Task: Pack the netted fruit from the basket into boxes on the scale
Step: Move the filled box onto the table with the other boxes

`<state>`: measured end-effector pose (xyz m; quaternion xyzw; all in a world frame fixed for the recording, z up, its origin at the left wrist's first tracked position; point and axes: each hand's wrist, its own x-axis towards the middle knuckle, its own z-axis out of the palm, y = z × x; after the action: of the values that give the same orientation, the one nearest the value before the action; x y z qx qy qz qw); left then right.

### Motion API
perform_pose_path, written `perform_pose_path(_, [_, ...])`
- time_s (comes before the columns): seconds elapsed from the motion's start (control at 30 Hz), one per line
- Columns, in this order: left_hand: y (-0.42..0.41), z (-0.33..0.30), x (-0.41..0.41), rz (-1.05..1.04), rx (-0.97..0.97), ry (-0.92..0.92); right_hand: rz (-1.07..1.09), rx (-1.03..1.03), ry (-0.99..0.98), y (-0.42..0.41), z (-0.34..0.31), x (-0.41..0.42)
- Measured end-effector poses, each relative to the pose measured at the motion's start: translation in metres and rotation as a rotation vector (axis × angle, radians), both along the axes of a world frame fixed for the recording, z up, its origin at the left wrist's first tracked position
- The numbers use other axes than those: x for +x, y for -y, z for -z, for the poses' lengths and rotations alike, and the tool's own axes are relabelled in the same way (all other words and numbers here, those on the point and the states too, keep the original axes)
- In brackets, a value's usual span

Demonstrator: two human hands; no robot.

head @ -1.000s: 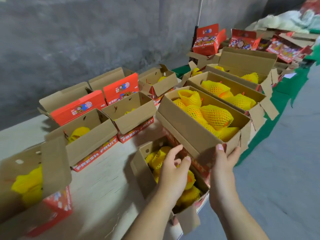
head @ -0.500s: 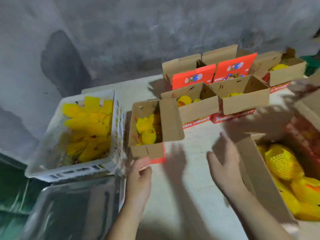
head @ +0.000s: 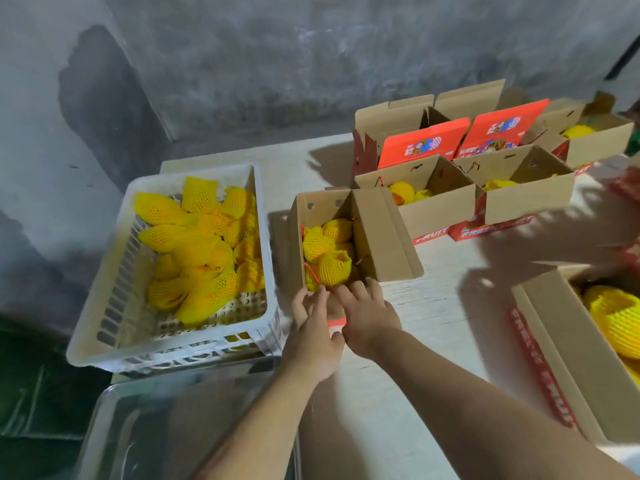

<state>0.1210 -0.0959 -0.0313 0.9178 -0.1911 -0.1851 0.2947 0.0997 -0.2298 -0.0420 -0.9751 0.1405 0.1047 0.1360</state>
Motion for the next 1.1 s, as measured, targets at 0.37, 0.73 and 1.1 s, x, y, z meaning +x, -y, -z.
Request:
perform_pose_path(0.37, [-0.010, 0.008, -0.017, 0.003, -0.063, 0.047, -0.008, -0.195, 0.138, 0.027, -0.008, -0.030])
perform_pose_path(0.73, [0.039, 0.002, -0.172, 0.357, -0.190, -0.057, 0.397, 0.218, 0.403, 0.113, -0.009, -0.190])
perform_pose_path(1.1, [0.058, 0.009, -0.020, -0.132, 0.030, 0.006, 0.851, 0.984, 0.121, 0.119, 0.000, -0.224])
